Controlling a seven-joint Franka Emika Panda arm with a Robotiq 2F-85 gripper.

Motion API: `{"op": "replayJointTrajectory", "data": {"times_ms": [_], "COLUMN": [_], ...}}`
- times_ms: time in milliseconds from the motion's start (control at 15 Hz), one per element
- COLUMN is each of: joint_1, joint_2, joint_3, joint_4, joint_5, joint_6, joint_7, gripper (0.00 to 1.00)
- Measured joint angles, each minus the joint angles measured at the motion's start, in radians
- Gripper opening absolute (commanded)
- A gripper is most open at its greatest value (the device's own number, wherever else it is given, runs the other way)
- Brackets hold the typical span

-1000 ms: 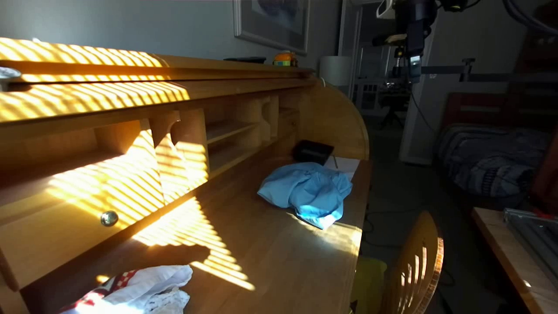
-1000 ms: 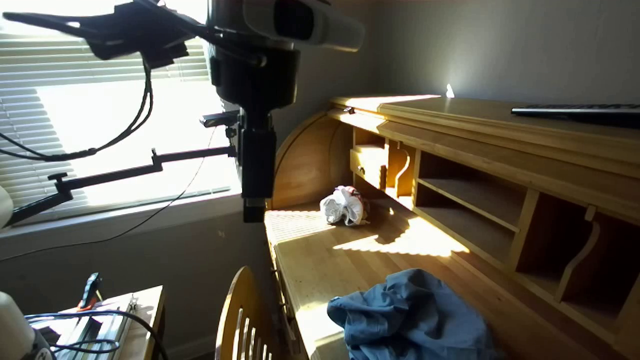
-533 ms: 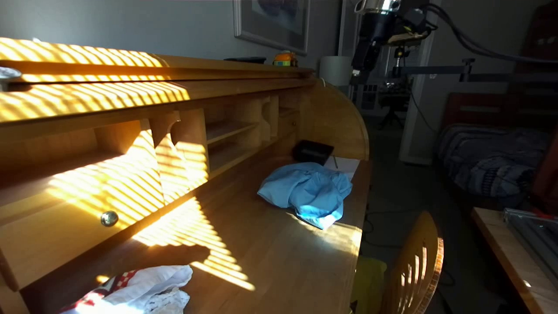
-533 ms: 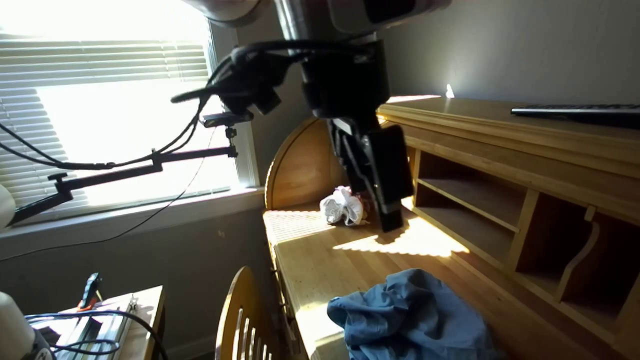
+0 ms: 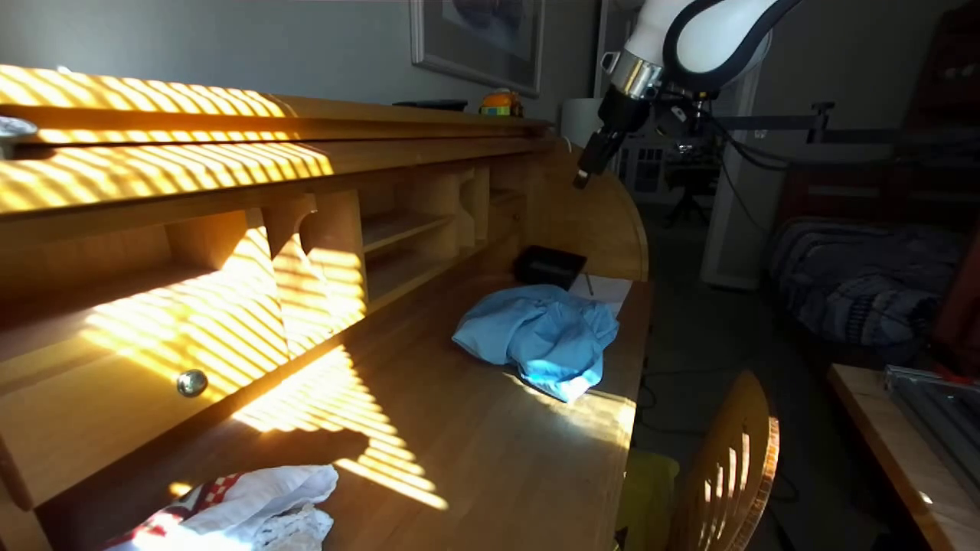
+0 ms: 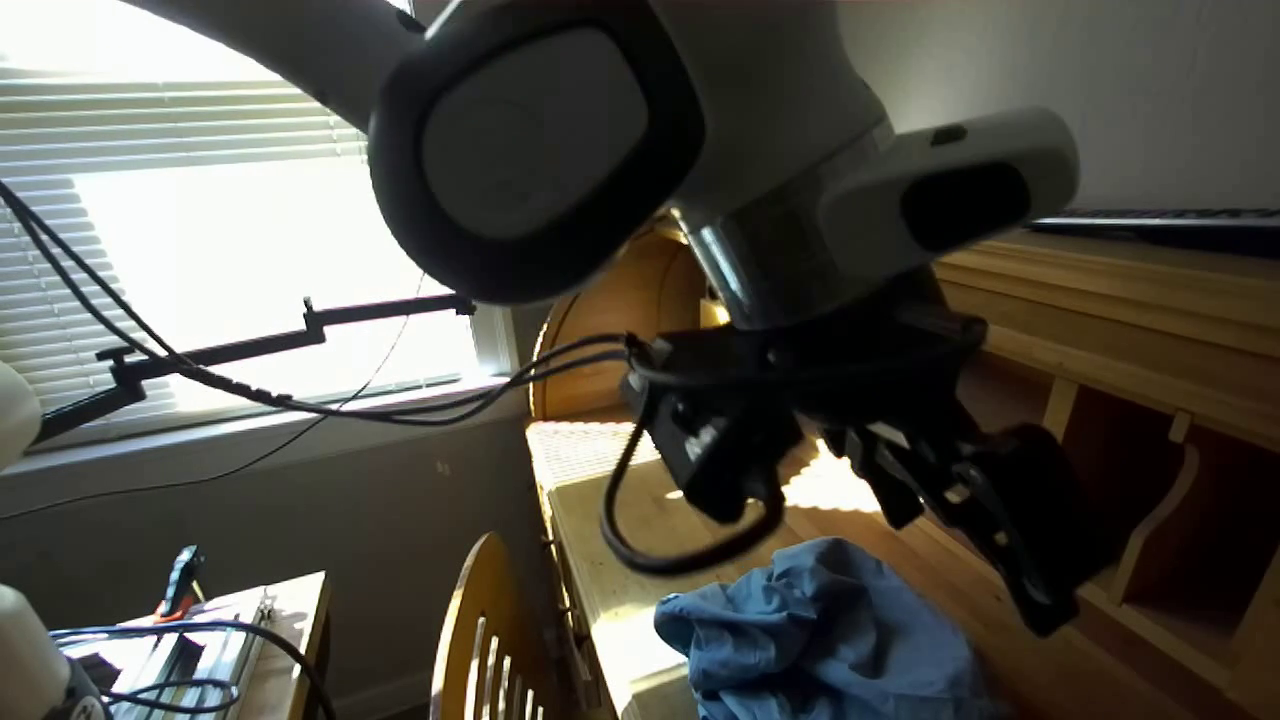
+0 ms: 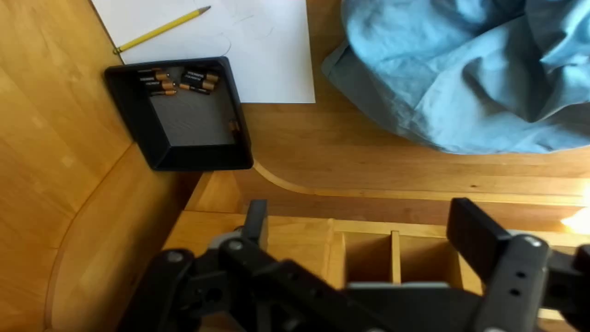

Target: Open the top drawer on the right, remove the top drawer on the left and put it on the table

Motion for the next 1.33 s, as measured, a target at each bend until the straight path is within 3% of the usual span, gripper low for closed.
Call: {"op": "replayJointTrajectory", "data": {"times_ms": [267, 733, 1000, 1200, 1333], "joint_1": [-0.023, -0.026, -0.039, -0.087, -0.155], "joint_2": [0.106, 0.168, 0.217, 0.286, 0.33], "joint_3": [-0.023, -0.047, -0.044, -0.005, 0.067], "joint_4": [0.001, 0.037, 0.049, 0.091, 0.126], "joint_5": [-0.01, -0.01, 0.01, 0.051, 0.089], "joint_6": [0.157, 0.151, 0.265, 0.34, 0.383], "joint_7": [-0.007, -0.003, -0.005, -0.029, -0.064], "gripper": [1.0, 1.0, 1.0, 1.0, 1.0]}}
